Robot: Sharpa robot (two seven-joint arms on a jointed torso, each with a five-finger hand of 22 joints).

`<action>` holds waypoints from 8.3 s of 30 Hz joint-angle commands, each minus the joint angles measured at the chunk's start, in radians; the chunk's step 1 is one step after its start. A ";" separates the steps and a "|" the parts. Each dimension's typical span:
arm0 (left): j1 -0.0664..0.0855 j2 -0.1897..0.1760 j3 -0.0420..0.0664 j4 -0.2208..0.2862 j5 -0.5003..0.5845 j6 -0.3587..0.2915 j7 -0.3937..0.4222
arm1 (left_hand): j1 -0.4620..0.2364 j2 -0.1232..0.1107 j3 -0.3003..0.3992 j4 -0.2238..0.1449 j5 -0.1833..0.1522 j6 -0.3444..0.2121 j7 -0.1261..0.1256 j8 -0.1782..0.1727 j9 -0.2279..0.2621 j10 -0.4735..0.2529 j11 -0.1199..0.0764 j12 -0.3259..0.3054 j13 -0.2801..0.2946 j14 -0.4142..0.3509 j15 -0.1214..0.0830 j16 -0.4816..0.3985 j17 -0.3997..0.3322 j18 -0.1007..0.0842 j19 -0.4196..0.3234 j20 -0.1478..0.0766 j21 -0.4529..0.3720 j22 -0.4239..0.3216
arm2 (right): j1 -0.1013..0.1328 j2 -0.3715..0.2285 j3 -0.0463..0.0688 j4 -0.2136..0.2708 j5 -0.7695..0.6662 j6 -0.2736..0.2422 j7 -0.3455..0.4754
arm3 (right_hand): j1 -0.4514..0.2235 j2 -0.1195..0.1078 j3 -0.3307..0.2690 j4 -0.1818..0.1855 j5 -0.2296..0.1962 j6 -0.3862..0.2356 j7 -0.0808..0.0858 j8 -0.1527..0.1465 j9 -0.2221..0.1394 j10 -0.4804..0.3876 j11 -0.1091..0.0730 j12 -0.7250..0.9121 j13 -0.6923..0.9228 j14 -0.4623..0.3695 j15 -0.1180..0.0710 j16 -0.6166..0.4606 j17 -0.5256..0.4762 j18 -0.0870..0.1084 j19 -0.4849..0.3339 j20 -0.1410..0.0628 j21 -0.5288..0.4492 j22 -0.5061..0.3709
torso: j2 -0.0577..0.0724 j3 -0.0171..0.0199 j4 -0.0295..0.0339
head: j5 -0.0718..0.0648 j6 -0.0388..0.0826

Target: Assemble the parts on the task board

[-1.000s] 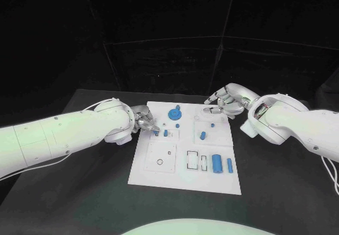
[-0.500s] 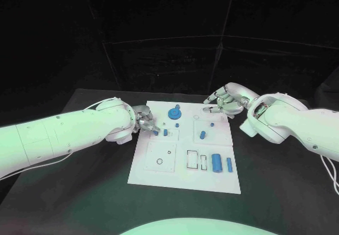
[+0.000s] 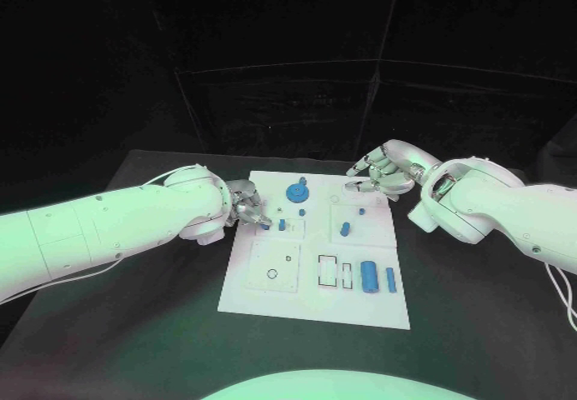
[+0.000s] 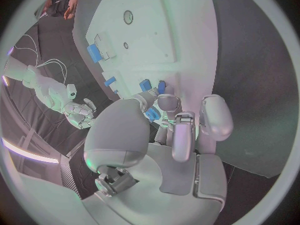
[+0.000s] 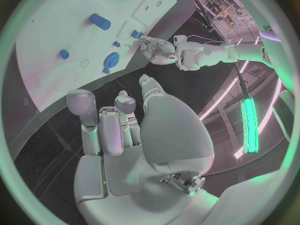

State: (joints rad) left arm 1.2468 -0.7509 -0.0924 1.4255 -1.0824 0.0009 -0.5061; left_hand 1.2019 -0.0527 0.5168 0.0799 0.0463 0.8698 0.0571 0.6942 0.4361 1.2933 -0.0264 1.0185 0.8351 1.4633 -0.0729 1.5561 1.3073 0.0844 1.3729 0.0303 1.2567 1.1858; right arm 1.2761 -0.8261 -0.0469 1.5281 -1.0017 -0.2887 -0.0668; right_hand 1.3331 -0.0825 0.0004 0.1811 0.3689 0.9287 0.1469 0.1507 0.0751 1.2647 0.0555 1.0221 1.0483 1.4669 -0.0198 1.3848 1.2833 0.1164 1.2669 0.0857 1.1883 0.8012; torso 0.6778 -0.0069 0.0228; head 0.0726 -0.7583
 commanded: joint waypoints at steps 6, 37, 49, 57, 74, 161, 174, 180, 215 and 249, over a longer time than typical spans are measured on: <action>-0.004 0.007 -0.004 -0.005 -0.005 0.029 -0.016 | -0.027 0.004 0.106 -0.085 0.002 0.006 -0.007 0.010 0.002 0.005 0.003 -0.001 -0.004 0.103 -0.006 0.005 0.243 0.008 0.005 0.001 0.001 -0.002 | 0.002 0.001 0.000 0.001 0.003 0.006 0.006 | -0.005 0.008 -0.002 0.003 -0.004 -0.006 -0.003 0.005 -0.001 -0.005 -0.001 0.005 0.000 0.043 -0.004 -0.004 0.001 0.017 0.003 -0.004 -0.004 -0.001 | 0.002 0.0005 -0.0003 | -0.001 0.001; -0.004 0.032 -0.004 -0.034 -0.005 0.039 -0.069 | -0.202 -0.044 -0.049 0.034 0.002 0.037 -0.023 0.055 0.020 0.004 -0.009 0.005 -0.008 0.102 -0.019 0.004 0.241 0.008 0.009 -0.011 -0.002 0.004 | 0.002 0.001 0.000 0.001 0.005 0.006 0.010 | -0.002 0.011 -0.005 0.005 -0.006 -0.006 -0.003 0.006 0.000 -0.006 -0.001 0.005 -0.001 0.043 -0.004 -0.005 0.001 0.017 0.003 -0.004 -0.004 -0.001 | 0.000 0.0005 -0.0008 | -0.004 -0.005; -0.004 0.032 -0.004 -0.039 0.001 -0.034 -0.023 | -0.249 -0.088 -0.167 0.086 0.002 0.001 -0.010 0.041 0.010 -0.026 0.002 -0.024 -0.049 0.101 -0.012 0.002 0.237 0.009 0.007 -0.006 -0.011 0.000 | 0.002 0.002 0.000 -0.002 0.005 0.006 0.010 | -0.002 0.011 -0.005 0.005 -0.006 -0.006 -0.003 0.006 0.000 -0.006 -0.001 0.005 -0.001 0.043 -0.004 -0.005 0.001 0.017 0.003 -0.004 -0.004 -0.001 | 0.000 -0.0006 -0.0003 | -0.005 -0.005; -0.004 0.017 -0.003 -0.031 0.041 -0.079 0.017 | -0.210 -0.085 -0.260 0.113 0.002 -0.036 0.008 0.012 -0.016 -0.082 0.018 -0.084 -0.129 0.100 0.001 -0.001 0.230 0.012 0.000 0.006 -0.026 -0.012 | 0.002 0.003 0.000 -0.003 0.005 0.007 0.011 | -0.002 0.011 -0.005 0.005 -0.006 -0.006 -0.003 0.006 0.000 -0.006 -0.001 0.005 -0.001 0.043 -0.004 -0.005 0.001 0.017 0.003 -0.004 -0.004 -0.001 | 0.000 -0.0007 0.0008 | -0.007 -0.005; 0.002 0.011 -0.002 -0.052 0.162 -0.223 0.386 | 0.050 -0.007 -0.375 0.113 0.003 -0.168 0.092 -0.068 -0.130 -0.372 0.106 -0.303 -0.342 -0.203 0.077 -0.591 -0.549 0.102 -0.284 0.075 -0.576 -0.505 | 0.002 0.003 0.000 -0.008 0.005 0.007 0.011 | -0.002 0.011 -0.007 0.006 -0.006 -0.006 -0.003 0.006 0.000 -0.006 -0.001 0.005 -0.001 0.043 -0.004 -0.005 0.002 0.018 0.003 -0.004 -0.005 -0.002 | 0.000 0.0003 0.0005 | -0.012 0.001; -0.005 0.258 -0.033 -0.302 -0.429 -0.185 0.608 | 0.203 -0.040 -0.014 -0.140 0.003 0.167 0.076 -0.421 -0.367 -0.210 0.090 -0.607 -0.750 0.012 0.057 -0.197 -0.191 0.046 -0.052 0.058 -0.211 -0.151 | 0.001 0.028 0.000 -0.019 0.004 0.006 0.014 | 0.009 0.017 -0.009 0.006 0.006 -0.007 -0.003 0.008 0.000 -0.007 -0.001 0.008 -0.002 0.043 -0.004 -0.005 0.003 0.018 0.003 -0.005 -0.006 -0.003 | 0.000 -0.0011 0.0014 | -0.039 0.016; -0.004 0.232 -0.010 -0.271 -0.411 -0.208 0.615 | 0.190 -0.045 0.001 -0.147 0.003 0.171 0.078 -0.435 -0.368 -0.204 0.092 -0.627 -0.758 0.014 0.058 -0.198 -0.198 0.045 -0.050 0.058 -0.206 -0.144 | 0.001 0.028 0.000 -0.021 0.004 0.006 0.014 | 0.009 0.017 -0.009 0.006 0.006 -0.007 -0.003 0.008 0.000 -0.007 -0.001 0.008 -0.002 0.043 -0.004 -0.005 0.003 0.018 0.003 -0.005 -0.006 -0.003 | 0.000 -0.0015 0.0017 | -0.029 0.022; -0.003 0.156 0.027 -0.214 -0.383 -0.176 0.601 | 0.184 -0.050 0.005 -0.150 0.003 0.173 0.079 -0.441 -0.368 -0.202 0.093 -0.636 -0.761 0.014 0.059 -0.199 -0.202 0.044 -0.050 0.058 -0.203 -0.140 | 0.001 0.025 0.000 -0.022 0.004 0.007 0.014 | 0.009 0.017 -0.009 0.006 0.006 -0.007 -0.003 0.008 0.000 -0.007 -0.001 0.008 -0.002 0.043 -0.004 -0.005 0.003 0.018 0.003 -0.005 -0.006 -0.003 | 0.000 -0.0006 0.0012 | -0.028 0.023; -0.026 0.115 0.035 -0.246 -0.374 -0.088 0.588 | 0.171 -0.056 0.005 -0.151 0.003 0.178 0.077 -0.448 -0.368 -0.194 0.093 -0.645 -0.763 0.012 0.059 -0.203 -0.212 0.044 -0.051 0.059 -0.202 -0.136 | 0.001 0.025 0.000 -0.022 0.003 0.009 0.013 | 0.009 0.017 -0.009 0.006 0.006 -0.007 -0.003 0.008 0.000 -0.007 -0.001 0.008 -0.002 0.043 -0.004 -0.005 0.003 0.018 0.003 -0.005 -0.006 -0.003 | 0.002 -0.0002 -0.0018 | -0.027 0.018; -0.032 0.133 0.034 -0.261 -0.374 -0.063 0.572 | 0.162 -0.063 0.002 -0.152 0.002 0.179 0.076 -0.455 -0.368 -0.192 0.093 -0.654 -0.765 0.009 0.059 -0.206 -0.222 0.045 -0.056 0.060 -0.208 -0.140 | 0.001 0.024 0.000 -0.020 0.003 0.010 0.012 | 0.009 0.017 -0.009 0.006 0.006 -0.007 -0.003 0.008 0.000 -0.007 -0.001 0.008 -0.002 0.043 -0.004 -0.005 0.003 0.018 0.003 -0.005 -0.006 -0.003 | 0.002 -0.0005 -0.0019 | -0.028 0.011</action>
State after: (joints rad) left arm 1.2133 -0.6192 -0.0587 1.1644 -1.4600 -0.0727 0.0726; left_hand 1.3737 -0.1159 0.5164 -0.0689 0.0464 1.0399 0.1337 0.2439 0.0682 1.0936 0.0662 0.3718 0.0713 1.4632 -0.0086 1.3554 1.0866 0.1393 1.3138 0.0894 1.0512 1.0464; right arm 1.2755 -0.8019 -0.0472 1.5060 -0.9993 -0.2835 -0.0613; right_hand 1.3411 -0.0745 -0.0049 0.1863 0.3721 0.9287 0.1469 0.1549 0.0751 1.2647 0.0555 1.0259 1.0479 1.4669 -0.0198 1.3848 1.2846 0.1165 1.2669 0.0857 1.1883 0.7989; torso 0.6792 -0.0075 0.0213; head 0.0453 -0.7464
